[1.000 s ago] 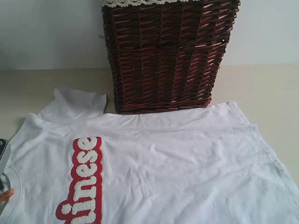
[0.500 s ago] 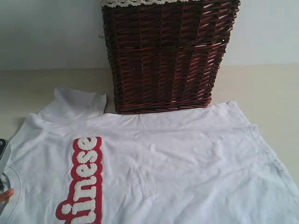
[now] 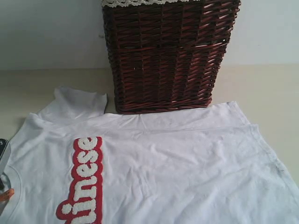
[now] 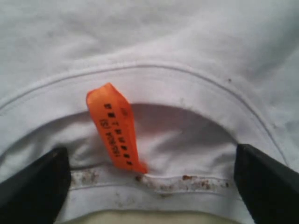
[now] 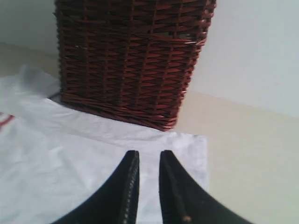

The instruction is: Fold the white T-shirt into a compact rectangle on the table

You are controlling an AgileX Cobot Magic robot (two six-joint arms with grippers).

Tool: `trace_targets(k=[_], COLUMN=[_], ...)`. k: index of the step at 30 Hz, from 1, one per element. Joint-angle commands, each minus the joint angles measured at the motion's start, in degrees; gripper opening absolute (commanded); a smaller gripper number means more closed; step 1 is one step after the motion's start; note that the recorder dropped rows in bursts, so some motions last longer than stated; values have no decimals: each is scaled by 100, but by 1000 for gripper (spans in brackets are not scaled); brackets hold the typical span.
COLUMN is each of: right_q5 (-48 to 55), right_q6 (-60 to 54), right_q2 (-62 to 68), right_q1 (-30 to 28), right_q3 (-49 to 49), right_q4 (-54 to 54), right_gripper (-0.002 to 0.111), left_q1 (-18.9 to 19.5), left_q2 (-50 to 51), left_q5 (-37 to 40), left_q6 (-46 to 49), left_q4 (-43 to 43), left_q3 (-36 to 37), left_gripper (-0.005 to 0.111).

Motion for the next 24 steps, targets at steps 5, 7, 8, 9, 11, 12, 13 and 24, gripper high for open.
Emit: trace_targets(k=[5,7,8,9,11,12,13,24], right_q5=[-1620,-1013,-669,129,1522,1775,2309,5534], right_q6=[-1397,-1332,-1229,-853,-641,-641,-588,-5447], right_q2=[3851,4555,4702,4876,5001,5026,5112,6886], right_q1=[9,9,9,9,9,9,9,-646], right_q3=[-1775,-2377,-2560,-2883,-3361,-3515,-3773,-5109], right_q4=[72,335,400,400,2,-43,-55,-2989], right_gripper=[17,17,17,17,17,17,17,17], left_q1=[-15,-15,-15,-15,-15,-15,-15,-15], left_q2=[146,146,146,146,146,146,146,146], left_q5=[-33,-33,-33,-33,-33,-33,-33,-33], left_q6=[-28,-28,-28,-28,-28,-28,-28,-28], left_q4=[-18,-18,-18,-18,-18,-18,-18,-18], left_q3=[48,48,48,48,48,48,48,48], left_gripper=[92,92,92,92,92,92,92,92])
